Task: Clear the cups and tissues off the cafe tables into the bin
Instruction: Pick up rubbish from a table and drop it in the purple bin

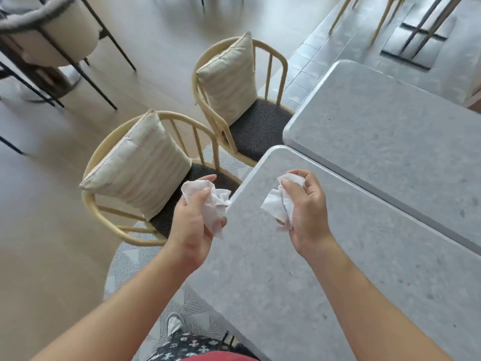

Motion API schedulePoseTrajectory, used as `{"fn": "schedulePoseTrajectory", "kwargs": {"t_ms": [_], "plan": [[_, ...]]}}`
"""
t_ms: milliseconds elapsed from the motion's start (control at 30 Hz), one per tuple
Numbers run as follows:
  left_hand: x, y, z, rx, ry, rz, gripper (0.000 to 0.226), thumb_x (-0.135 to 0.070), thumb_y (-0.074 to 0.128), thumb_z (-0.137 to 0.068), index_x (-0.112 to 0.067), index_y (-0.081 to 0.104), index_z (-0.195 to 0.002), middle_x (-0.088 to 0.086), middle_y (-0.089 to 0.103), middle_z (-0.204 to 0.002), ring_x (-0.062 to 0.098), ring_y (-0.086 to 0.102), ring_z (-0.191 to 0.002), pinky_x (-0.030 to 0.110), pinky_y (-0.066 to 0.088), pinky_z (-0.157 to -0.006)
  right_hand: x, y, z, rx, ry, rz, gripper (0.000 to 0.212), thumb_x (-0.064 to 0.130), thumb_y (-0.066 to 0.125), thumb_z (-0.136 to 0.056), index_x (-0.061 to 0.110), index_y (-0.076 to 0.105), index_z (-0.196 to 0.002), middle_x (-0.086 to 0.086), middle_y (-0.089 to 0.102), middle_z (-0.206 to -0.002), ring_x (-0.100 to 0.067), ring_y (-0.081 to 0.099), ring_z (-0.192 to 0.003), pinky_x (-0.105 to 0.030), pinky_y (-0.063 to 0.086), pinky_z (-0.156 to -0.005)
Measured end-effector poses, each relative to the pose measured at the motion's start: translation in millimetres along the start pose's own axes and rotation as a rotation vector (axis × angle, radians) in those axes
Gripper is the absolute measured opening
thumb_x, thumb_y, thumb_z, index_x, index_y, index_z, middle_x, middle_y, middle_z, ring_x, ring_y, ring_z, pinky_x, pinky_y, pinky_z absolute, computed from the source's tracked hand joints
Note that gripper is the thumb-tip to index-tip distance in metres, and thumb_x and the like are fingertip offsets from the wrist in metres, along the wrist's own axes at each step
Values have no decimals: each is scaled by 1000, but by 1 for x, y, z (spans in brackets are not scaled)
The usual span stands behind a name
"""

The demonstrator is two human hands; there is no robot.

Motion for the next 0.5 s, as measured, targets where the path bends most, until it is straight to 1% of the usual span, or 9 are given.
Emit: {"fn": "schedulePoseTrajectory", "kwargs": {"t_ms": [67,167,233,267,333,400,433,500], "plan": [[-14,-40,10,-62,38,37,22,-17,52,-103,-21,68,-117,3,71,-86,13,62,-64,29,47,-55,-10,42,11,81,12,20,17,29,69,-82,29,64,-99,-3,58,-90,-21,56,-70,-28,41,-47],[-33,-108,31,-148,94,104,23,-18,52,-103,-20,69,-118,7,68,-92,15,60,-70,30,47,-55,-27,110,39,211,47,66,26,31,69,-79,27,67,-105,-2,60,-89,-20,57,-73,-32,45,-52],[-46,-156,50,-194,136,149,21,-18,52,-103,-21,70,-114,11,66,-99,19,60,-76,33,47,-56,-41,156,63,294,68,79,24,30,70,-79,25,68,-103,-1,60,-85,-18,58,-72,-30,46,-53],[-53,-182,63,-220,161,175,21,-17,52,-103,-22,71,-111,11,65,-99,19,60,-75,33,47,-55,-48,180,77,331,68,80,22,28,70,-80,23,69,-101,0,60,-84,-17,58,-73,-30,48,-56],[-70,-236,90,-276,220,224,19,-15,51,-103,-20,70,-107,8,66,-91,15,60,-68,30,47,-51,-63,230,110,411,63,95,17,27,71,-82,23,71,-98,2,61,-82,-19,58,-78,-34,49,-64],[-84,-294,119,-331,278,257,19,-15,51,-103,-19,69,-107,9,65,-89,14,59,-65,29,46,-49,-81,278,147,488,55,118,7,23,71,-88,24,72,-95,2,63,-83,-20,59,-79,-34,51,-66],[-90,-324,135,-365,305,270,18,-15,52,-103,-19,69,-107,11,64,-93,15,59,-66,29,46,-49,-92,302,167,525,59,121,5,18,70,-93,22,71,-96,2,63,-83,-19,60,-78,-33,52,-65],[-99,-386,169,-439,363,303,17,-15,55,-101,-21,71,-103,13,63,-97,15,59,-69,29,45,-48,-114,349,210,593,68,137,5,14,66,-97,18,69,-98,1,62,-83,-20,59,-77,-37,50,-66]]}}
Point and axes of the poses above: each hand's wrist, its own z-axis away from the middle knuckle, its own y-axis out of the palm, x = y × z, the point moved 8 cm from there along -z, towards the middle knuckle
